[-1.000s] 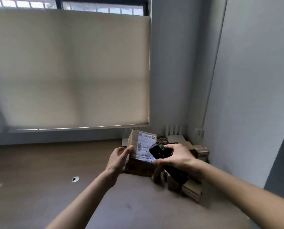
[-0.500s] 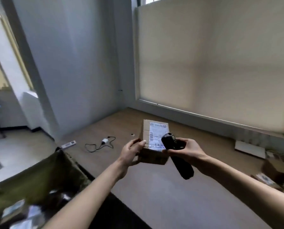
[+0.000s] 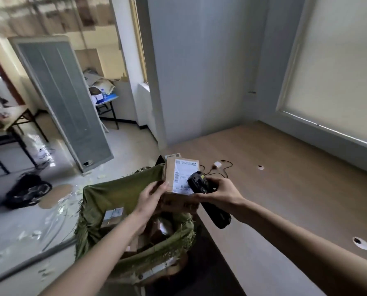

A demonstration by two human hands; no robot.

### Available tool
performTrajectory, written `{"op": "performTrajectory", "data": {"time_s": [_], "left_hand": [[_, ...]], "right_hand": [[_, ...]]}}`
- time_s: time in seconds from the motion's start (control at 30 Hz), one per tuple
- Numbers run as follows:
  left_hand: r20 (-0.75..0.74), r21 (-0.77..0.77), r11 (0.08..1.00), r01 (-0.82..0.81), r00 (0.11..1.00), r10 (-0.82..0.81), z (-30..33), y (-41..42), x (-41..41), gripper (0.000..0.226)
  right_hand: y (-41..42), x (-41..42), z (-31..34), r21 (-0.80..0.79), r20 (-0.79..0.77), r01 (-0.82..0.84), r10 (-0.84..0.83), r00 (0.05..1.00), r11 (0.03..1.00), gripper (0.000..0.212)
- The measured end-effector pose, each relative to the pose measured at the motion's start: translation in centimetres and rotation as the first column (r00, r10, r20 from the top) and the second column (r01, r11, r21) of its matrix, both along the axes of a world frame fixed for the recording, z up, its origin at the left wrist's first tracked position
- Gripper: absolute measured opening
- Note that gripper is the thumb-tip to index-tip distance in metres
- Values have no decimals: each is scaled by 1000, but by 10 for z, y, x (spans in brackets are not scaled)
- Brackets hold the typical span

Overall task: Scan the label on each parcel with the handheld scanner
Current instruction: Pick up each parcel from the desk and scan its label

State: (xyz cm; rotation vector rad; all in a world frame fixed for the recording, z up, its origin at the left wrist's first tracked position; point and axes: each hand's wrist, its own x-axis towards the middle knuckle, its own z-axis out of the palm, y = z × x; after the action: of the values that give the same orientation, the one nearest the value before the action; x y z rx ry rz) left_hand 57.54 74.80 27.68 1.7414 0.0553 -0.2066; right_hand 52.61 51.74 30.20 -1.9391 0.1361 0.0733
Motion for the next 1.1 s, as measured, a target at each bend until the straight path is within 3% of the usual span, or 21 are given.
{"op": "performTrajectory", "data": {"time_s": [0.07,0.27,0.37,0.5,0.63,0.8,0.9,1.1], "left_hand": [[-49,24,998,-51,997,52,-16,17,18,59],[-217,24,976,-216,952,216,-84,68,52,83],[-287,41,961,-272,918,272,-114,91,60,67],[-351,59,947,-314,882,315,-154,122,78,62],[-404,98,948,-303,859,316,-185,140,94,53],[-400,262,936,-237,855,329,-216,160,109,73],[-402,294,934,-203,860,314,-218,169,114,50],[-320,293,943,-156,914,250,-198,170,135,39]], "right_hand": [[14,32,-18,-19,-17,-62,62,998,998,42],[63,103,-83,-49,-148,-213,204,968,976,69],[90,127,-114,-75,-194,-278,260,946,958,62],[124,158,-154,-125,-274,-337,294,916,933,64],[150,178,-188,-181,-317,-337,270,909,924,72],[162,186,-209,-273,-379,-387,271,885,881,72],[161,187,-210,-332,-381,-375,240,893,866,75],[142,188,-184,-418,-321,-314,184,929,852,64]]}}
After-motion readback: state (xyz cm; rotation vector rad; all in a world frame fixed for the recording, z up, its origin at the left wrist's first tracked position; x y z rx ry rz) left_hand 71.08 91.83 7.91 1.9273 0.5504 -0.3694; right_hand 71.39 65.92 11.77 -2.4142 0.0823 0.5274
